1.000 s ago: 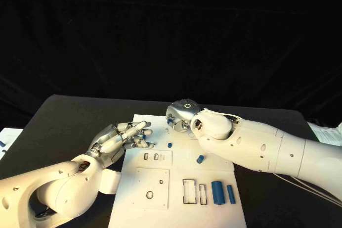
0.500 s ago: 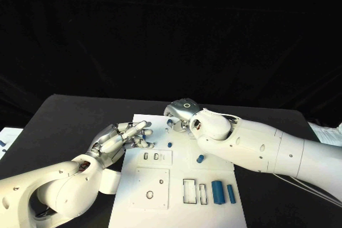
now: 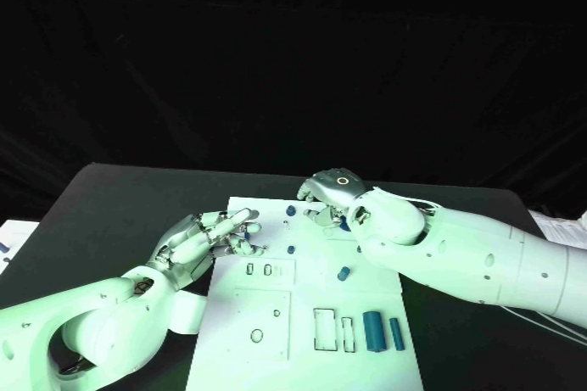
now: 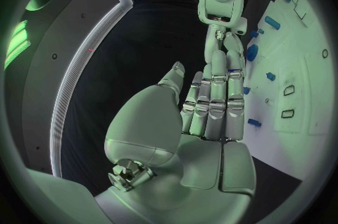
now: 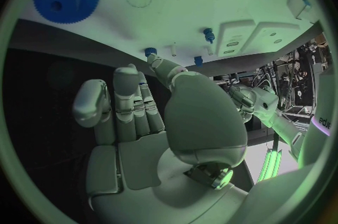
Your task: Assemble the parts on the task board
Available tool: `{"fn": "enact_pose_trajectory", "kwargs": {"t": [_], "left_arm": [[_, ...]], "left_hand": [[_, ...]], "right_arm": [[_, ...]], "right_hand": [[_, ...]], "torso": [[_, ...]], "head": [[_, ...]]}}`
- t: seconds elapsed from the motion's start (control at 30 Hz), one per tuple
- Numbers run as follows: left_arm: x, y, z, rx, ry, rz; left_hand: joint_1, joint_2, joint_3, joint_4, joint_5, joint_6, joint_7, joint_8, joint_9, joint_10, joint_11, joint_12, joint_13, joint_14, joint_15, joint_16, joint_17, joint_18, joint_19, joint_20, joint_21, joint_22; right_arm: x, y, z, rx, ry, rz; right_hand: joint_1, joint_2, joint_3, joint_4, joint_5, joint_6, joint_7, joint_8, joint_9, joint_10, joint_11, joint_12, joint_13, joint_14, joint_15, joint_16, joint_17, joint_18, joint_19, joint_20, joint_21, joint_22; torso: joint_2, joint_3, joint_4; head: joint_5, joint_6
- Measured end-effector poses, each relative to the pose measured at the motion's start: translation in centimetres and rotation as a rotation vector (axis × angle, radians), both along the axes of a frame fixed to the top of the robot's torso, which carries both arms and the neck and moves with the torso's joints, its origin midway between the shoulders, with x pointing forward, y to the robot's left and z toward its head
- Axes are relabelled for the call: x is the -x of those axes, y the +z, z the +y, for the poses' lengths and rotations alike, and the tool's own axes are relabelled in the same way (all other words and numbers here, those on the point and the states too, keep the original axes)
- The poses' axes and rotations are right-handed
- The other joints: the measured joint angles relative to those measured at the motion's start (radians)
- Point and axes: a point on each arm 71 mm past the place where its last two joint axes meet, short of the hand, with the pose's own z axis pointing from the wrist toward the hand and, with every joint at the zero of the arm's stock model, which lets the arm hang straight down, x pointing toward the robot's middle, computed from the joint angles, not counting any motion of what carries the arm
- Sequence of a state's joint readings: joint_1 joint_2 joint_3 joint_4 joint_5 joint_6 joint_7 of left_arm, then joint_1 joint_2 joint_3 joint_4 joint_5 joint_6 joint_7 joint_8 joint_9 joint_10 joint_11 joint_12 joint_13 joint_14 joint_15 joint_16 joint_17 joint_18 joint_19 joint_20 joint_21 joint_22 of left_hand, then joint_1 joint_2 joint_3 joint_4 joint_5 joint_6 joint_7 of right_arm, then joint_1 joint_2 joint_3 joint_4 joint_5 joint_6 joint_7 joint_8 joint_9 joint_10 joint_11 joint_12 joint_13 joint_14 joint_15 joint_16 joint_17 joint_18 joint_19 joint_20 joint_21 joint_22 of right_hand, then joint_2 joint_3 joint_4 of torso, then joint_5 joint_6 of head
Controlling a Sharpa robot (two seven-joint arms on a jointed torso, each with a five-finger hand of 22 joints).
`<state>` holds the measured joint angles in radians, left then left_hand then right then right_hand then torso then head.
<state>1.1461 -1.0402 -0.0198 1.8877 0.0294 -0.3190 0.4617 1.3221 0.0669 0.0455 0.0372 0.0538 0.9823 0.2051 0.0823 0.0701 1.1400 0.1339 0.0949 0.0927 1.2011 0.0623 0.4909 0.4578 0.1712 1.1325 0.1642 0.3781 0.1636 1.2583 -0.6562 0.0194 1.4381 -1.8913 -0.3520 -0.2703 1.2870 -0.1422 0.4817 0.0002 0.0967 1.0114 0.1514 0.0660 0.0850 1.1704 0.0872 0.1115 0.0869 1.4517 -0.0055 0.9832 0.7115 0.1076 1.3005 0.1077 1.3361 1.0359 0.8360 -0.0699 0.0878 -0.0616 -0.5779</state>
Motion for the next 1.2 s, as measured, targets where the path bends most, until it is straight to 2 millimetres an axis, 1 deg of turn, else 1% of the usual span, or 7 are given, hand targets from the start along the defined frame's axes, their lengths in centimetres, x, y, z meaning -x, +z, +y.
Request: {"fn": "enact_pose_trajectory", "kwargs": {"t": [0.13,0.23,0.37,0.6,0.83,0.93,1.2], "left_arm": [[0.0,0.0,0.1,0.000,0.002,0.001],[0.0,0.0,0.2,-0.001,0.004,0.002],[-0.1,-0.1,0.2,-0.001,0.006,0.004],[-0.2,-0.1,0.3,-0.002,0.010,0.006],[-0.3,-0.2,0.3,-0.001,0.012,0.008],[-0.3,-0.2,0.3,-0.001,0.012,0.008],[-0.4,-0.2,0.3,-0.001,0.013,0.009]], "left_hand": [[0.000,0.000,0.000,0.000,0.000,0.000,0.000,0.000,0.000,0.000,0.000,0.000,0.000,0.000,0.000,0.000,0.000,0.000,0.000,0.000,0.000,0.000],[0.000,0.000,0.000,0.000,0.000,0.000,0.000,0.000,0.000,0.000,0.000,0.000,0.000,0.000,0.000,0.000,0.000,0.000,0.000,0.000,0.000,0.000],[0.000,0.000,0.000,0.000,0.000,0.000,0.000,0.000,0.000,0.000,0.000,-0.006,0.000,-0.004,0.004,0.000,0.001,0.000,-0.004,0.004,0.000,0.000],[0.000,0.000,0.000,0.000,0.000,0.000,0.000,0.000,0.000,0.000,0.000,-0.006,0.001,-0.004,0.004,0.000,0.001,0.000,-0.004,0.004,0.000,0.000],[0.000,0.000,0.000,0.000,0.000,0.000,0.000,0.000,0.000,0.000,0.000,-0.006,0.001,-0.004,0.004,0.000,0.001,0.000,-0.004,0.004,0.000,0.000],[0.000,0.000,0.000,0.000,0.000,0.000,0.000,0.000,0.000,0.000,0.000,-0.006,0.001,-0.004,0.004,0.000,0.001,0.000,-0.004,0.004,0.000,0.000],[0.000,0.000,0.000,0.000,0.000,0.000,0.000,0.000,0.000,0.000,0.000,-0.006,0.001,-0.007,0.000,0.000,0.002,0.000,-0.004,0.004,0.000,0.000]], "right_arm": [[0.5,0.6,-2.3,-0.034,-0.034,0.018],[0.7,0.8,-3.8,-0.061,-0.062,0.042],[0.9,0.9,-5.8,-0.092,-0.113,0.079],[0.7,0.6,-7.2,-0.106,-0.164,0.125],[0.5,0.1,-7.7,-0.088,-0.199,0.173],[0.2,-0.3,-7.8,-0.078,-0.212,0.193],[-0.2,-1.2,-7.8,-0.059,-0.236,0.235]], "right_hand": [[0.004,-0.004,-0.004,0.009,0.001,0.010,0.000,0.003,0.001,0.084,-0.009,0.038,0.024,0.012,-0.006,0.046,0.054,0.000,0.027,-0.012,0.026,0.050],[-0.003,-0.025,-0.017,0.023,0.019,0.016,-0.003,0.003,0.001,0.147,-0.014,0.072,0.051,0.016,-0.012,0.082,0.099,-0.011,0.045,-0.022,0.044,0.085],[-0.002,-0.035,-0.044,0.037,0.033,0.031,-0.018,0.003,0.002,0.197,-0.048,0.113,0.101,0.017,-0.025,0.139,0.169,-0.016,0.063,-0.037,0.066,0.127],[0.003,-0.040,-0.083,0.072,0.039,0.029,-0.021,0.003,-0.002,0.198,-0.050,0.193,0.215,0.013,-0.029,0.215,0.269,-0.017,0.077,-0.039,0.085,0.168],[0.020,-0.056,-0.173,0.128,0.047,-0.016,-0.018,0.003,-0.006,0.128,-0.048,0.353,0.426,0.013,-0.029,0.306,0.398,-0.031,0.097,-0.034,0.111,0.220],[0.036,-0.040,-0.203,0.159,0.047,-0.018,-0.016,0.003,-0.006,0.105,-0.046,0.446,0.538,0.013,-0.029,0.328,0.429,-0.031,0.102,-0.032,0.116,0.236],[0.062,-0.035,-0.239,0.189,0.050,-0.026,-0.016,0.003,-0.002,0.105,-0.046,0.622,0.733,0.013,-0.029,0.352,0.472,-0.031,0.113,-0.029,0.131,0.262]], "torso": [[-0.002,0.0007,-0.0045],[-0.004,0.0017,-0.0095],[-0.006,0.0033,-0.0151],[-0.007,0.0045,-0.0182],[-0.007,0.0057,-0.0182],[-0.006,0.0057,-0.0176],[-0.006,0.0053,-0.0152]], "head": [[0.000,0.003],[0.001,0.004],[-0.005,0.004],[-0.014,0.001],[-0.019,-0.001],[-0.019,-0.002],[-0.019,-0.002]]}}
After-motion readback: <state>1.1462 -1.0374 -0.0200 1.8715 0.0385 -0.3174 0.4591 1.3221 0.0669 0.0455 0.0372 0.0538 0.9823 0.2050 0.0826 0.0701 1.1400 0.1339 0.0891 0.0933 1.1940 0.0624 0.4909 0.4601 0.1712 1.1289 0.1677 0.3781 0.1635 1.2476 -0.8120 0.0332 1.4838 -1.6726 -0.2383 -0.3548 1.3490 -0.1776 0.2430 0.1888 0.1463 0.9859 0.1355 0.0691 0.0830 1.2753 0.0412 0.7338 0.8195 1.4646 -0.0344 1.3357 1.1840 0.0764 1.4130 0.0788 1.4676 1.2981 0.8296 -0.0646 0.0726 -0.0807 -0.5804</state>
